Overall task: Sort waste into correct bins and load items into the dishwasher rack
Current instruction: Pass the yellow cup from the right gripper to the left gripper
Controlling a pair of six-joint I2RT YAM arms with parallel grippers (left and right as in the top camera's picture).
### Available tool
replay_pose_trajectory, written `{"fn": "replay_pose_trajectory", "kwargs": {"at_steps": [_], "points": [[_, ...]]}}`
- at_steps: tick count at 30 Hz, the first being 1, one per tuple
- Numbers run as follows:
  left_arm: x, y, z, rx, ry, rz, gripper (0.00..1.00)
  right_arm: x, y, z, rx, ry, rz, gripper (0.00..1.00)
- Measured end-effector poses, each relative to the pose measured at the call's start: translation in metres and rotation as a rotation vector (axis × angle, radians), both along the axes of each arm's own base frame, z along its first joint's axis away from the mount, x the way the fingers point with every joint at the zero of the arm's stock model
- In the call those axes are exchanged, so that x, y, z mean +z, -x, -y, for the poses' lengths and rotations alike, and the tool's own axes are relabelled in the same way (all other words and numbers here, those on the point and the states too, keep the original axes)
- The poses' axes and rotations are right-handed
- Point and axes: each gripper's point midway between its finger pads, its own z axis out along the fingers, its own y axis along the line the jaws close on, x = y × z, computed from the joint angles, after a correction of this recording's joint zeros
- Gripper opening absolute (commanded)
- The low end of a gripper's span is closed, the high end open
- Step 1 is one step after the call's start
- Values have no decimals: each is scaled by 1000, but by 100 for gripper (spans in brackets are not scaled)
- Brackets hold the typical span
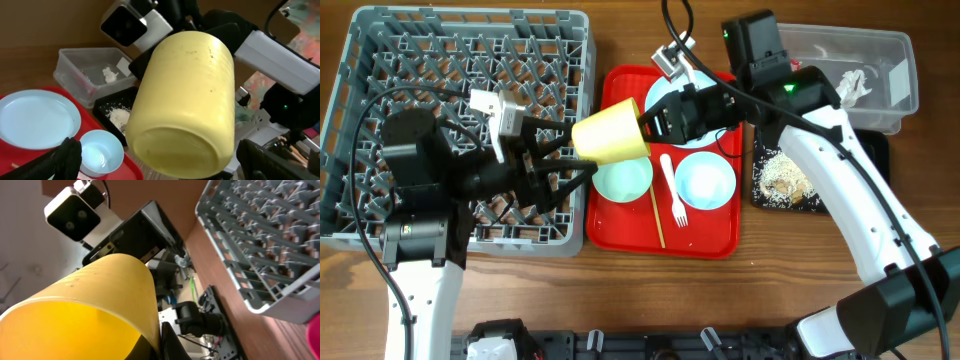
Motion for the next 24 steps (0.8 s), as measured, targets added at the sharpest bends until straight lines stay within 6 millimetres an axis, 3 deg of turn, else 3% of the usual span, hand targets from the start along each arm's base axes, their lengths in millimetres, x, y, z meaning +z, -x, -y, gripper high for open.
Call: {"fn": "replay_pose_trajectory", "kwargs": {"at_steps": [4, 11, 24], "points": [[7, 4, 2, -33, 14, 35, 99, 3, 11, -11, 43, -11, -5, 4], [15, 8, 4, -69, 34, 47, 83, 4, 15, -16, 55, -9, -25, 4], [22, 15, 10, -116, 60, 16, 80, 6, 15, -16, 57, -14, -35, 4]]}}
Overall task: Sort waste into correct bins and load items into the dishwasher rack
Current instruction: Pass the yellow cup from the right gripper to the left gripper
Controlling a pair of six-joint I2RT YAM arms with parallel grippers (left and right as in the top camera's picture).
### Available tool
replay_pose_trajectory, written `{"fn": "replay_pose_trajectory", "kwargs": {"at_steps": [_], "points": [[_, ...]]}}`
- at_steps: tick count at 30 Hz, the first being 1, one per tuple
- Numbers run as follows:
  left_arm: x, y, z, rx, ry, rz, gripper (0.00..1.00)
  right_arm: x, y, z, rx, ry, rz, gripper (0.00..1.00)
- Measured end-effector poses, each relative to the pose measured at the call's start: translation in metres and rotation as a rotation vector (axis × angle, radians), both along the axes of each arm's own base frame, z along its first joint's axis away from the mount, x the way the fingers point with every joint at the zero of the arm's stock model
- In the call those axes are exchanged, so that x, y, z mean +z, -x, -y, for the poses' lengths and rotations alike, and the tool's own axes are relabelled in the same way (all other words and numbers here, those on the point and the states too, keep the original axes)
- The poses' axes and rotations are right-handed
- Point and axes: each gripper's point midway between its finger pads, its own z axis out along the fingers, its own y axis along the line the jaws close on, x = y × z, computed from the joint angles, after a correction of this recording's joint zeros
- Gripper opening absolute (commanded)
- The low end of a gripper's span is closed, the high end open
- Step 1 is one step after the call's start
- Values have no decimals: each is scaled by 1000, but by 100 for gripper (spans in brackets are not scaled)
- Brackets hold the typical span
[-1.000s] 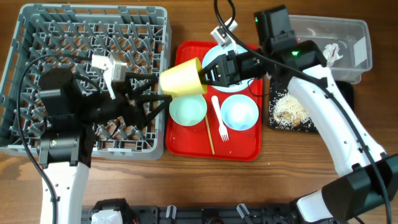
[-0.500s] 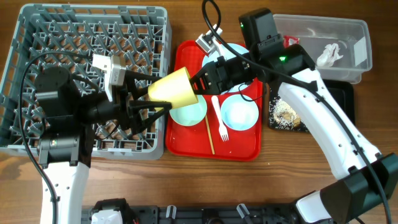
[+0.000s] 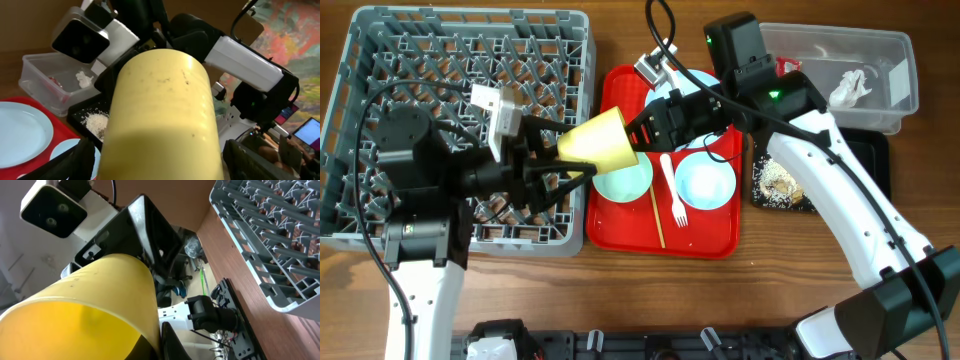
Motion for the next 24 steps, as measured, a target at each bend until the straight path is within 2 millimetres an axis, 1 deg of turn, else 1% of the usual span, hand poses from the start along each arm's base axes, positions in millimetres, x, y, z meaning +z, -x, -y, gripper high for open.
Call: {"fn": "replay_pose_trajectory", "kwargs": {"at_steps": [4, 5, 7, 9, 12, 15, 16, 17, 19, 20, 21, 22, 24], "points": [[1, 4, 7, -28, 0, 13, 76, 0, 0, 0, 2, -2, -1, 4], [2, 4, 7, -27, 0, 13, 72, 1, 0, 0, 2, -3, -1, 4], [2, 4, 6, -27, 0, 18, 68, 1, 1, 0, 7, -8, -3, 4], [2, 4, 6, -26, 0, 18, 58, 2, 2, 0, 12, -13, -6, 4], [2, 2, 6, -20, 0, 10, 50, 2, 2, 0, 12, -13, -5, 4], [2, 2, 6, -16, 1, 3, 49, 2, 2, 0, 12, -13, -4, 4], [2, 2, 6, -14, 1, 2, 54, 2, 2, 0, 12, -14, -2, 4], [2, 1, 6, -14, 1, 2, 53, 2, 2, 0, 12, -14, -1, 4], [2, 1, 6, -14, 1, 2, 51, 2, 2, 0, 10, -12, 0, 17], [2, 1, 6, -13, 0, 3, 51, 1, 1, 0, 4, -5, -3, 18], [2, 1, 6, -10, -1, 3, 45, -3, -1, 0, -9, 14, -3, 22], [0, -2, 5, 9, -4, -11, 44, -6, -3, -1, -27, 36, 0, 26], [-11, -12, 2, 80, -24, -79, 45, -18, -12, 0, -81, 99, 15, 40]]}}
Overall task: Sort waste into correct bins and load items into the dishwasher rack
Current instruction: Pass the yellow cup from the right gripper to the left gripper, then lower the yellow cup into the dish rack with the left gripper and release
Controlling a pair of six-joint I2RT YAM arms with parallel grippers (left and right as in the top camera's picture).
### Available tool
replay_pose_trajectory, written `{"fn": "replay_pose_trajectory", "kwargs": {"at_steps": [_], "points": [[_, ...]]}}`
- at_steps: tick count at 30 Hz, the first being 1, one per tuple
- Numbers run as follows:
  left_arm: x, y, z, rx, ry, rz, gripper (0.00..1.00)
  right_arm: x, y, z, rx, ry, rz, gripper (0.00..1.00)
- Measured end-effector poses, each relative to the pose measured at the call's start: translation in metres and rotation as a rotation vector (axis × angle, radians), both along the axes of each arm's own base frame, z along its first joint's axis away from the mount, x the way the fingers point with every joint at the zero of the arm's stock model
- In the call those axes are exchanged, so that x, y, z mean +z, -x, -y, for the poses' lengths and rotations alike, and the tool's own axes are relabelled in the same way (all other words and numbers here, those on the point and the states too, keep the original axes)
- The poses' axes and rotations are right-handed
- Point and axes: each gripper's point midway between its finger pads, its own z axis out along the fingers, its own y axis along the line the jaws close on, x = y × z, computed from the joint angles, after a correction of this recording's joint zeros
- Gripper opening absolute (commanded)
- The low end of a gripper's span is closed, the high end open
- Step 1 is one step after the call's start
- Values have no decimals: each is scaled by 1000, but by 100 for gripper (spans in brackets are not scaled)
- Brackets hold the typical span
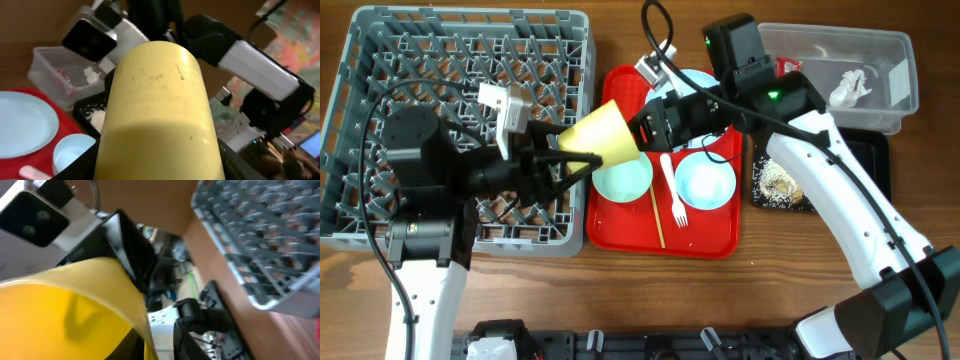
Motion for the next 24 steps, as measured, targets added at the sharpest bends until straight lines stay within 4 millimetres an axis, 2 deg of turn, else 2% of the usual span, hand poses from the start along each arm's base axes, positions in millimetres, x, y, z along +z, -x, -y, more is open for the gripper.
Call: {"fn": "replay_pose_trajectory", "kwargs": {"at_steps": [1, 4, 6, 7, 8, 11, 13, 14, 16, 18, 21, 24], "points": [[-10, -5, -3, 50, -22, -52, 45, -5, -5, 1, -28, 29, 13, 43], [-41, -21, -15, 200, -119, -145, 38, -25, -29, 14, -138, 139, 62, 45], [-63, -29, -27, 300, -200, -197, 39, -44, -47, 33, -230, 245, 81, 46], [-80, -35, -39, 390, -275, -239, 47, -56, -56, 49, -286, 322, 83, 47], [-90, -38, -48, 442, -320, -262, 46, -64, -59, 57, -310, 366, 81, 47], [-126, -39, -85, 634, -500, -372, 25, -96, -65, 102, -403, 597, 67, 51], [-137, -32, -107, 715, -574, -445, 23, -107, -61, 131, -439, 723, 64, 52], [-140, -27, -124, 779, -613, -493, 21, -106, -60, 144, -461, 763, 75, 53], [-130, -28, -156, 908, -647, -509, 17, -94, -58, 177, -539, 838, 120, 54], [-123, -29, -180, 1006, -643, -522, 17, -86, -55, 193, -580, 864, 142, 56], [-129, -25, -206, 1100, -637, -595, 21, -83, -54, 200, -598, 886, 154, 59], [-152, -24, -211, 1083, -663, -705, 20, -84, -53, 201, -598, 893, 156, 60]]}}
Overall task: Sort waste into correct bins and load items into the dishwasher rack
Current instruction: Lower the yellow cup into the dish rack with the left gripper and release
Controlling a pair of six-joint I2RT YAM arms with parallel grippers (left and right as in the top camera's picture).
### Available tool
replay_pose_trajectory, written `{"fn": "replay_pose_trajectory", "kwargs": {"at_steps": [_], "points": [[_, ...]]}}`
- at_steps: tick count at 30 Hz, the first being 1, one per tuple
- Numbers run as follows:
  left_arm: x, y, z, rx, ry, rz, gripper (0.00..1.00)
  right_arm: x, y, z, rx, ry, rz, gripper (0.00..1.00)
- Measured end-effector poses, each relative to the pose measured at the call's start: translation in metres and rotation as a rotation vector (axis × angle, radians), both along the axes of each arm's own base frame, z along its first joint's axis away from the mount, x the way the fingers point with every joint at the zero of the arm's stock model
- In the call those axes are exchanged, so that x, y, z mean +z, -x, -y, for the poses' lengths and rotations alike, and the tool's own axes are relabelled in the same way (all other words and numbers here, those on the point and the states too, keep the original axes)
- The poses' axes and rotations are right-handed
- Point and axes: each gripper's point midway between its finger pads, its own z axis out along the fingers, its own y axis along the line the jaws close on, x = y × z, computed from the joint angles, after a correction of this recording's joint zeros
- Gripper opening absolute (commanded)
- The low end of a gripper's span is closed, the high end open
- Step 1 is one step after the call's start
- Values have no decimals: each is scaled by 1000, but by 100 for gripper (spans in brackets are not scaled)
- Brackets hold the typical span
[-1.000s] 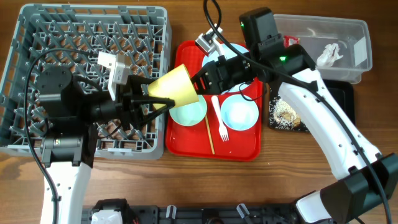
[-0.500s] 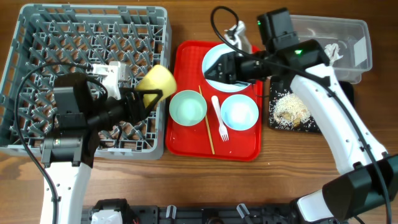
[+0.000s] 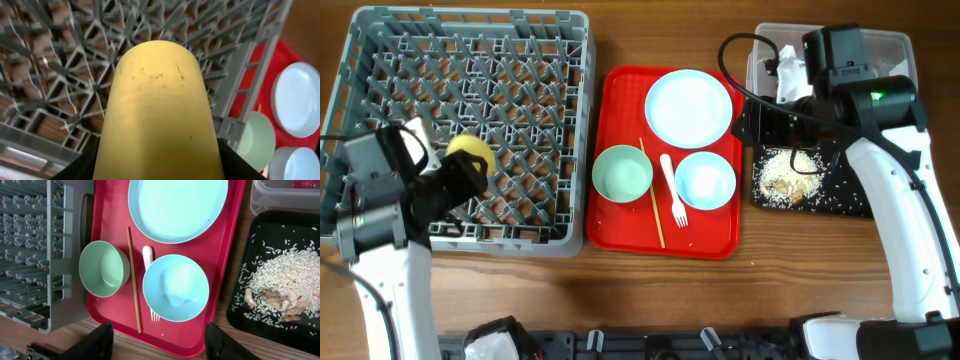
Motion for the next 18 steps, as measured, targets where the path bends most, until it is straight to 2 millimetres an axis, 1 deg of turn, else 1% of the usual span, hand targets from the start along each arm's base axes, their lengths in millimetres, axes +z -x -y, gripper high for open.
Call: {"fn": "replay_pose_trajectory", "kwargs": {"at_steps": [2, 4, 5, 6, 7, 9, 10, 11, 12, 13, 14, 16, 18], "points": [[-24, 1, -1, 3, 30, -105, 21, 0, 0, 0, -1, 3, 1, 62], [-41, -1, -2, 4, 49, -171, 21, 0, 0, 0, 1, 3, 1, 62], [-47, -3, -2, 4, 55, -189, 21, 0, 0, 0, 2, 3, 1, 62], [-52, -6, -4, 5, 56, -198, 24, 0, 0, 0, 2, 4, 1, 62], [-58, -12, -6, 5, 58, -205, 37, 0, 0, 0, 2, 3, 1, 62], [-69, -16, -8, 5, 66, -234, 51, 0, 0, 0, 2, 4, 0, 62], [-75, -17, -8, 6, 70, -250, 82, -1, 1, 1, 2, 5, -5, 63], [-80, -17, -8, 6, 76, -268, 100, -1, 1, 1, 2, 5, -6, 64], [-83, -17, -7, 5, 83, -279, 100, -1, 1, 1, 2, 5, -6, 68], [-86, -17, -7, 4, 85, -287, 100, -1, 1, 1, 2, 5, -6, 78], [-88, -16, -8, 12, 90, -297, 100, -1, 2, 1, 1, 5, -6, 89], [-90, -17, -8, 13, 91, -301, 100, -1, 2, 1, 8, 11, -3, 100], [-88, -19, -9, 13, 87, -294, 100, -2, 3, 2, 8, 12, -9, 100]]}}
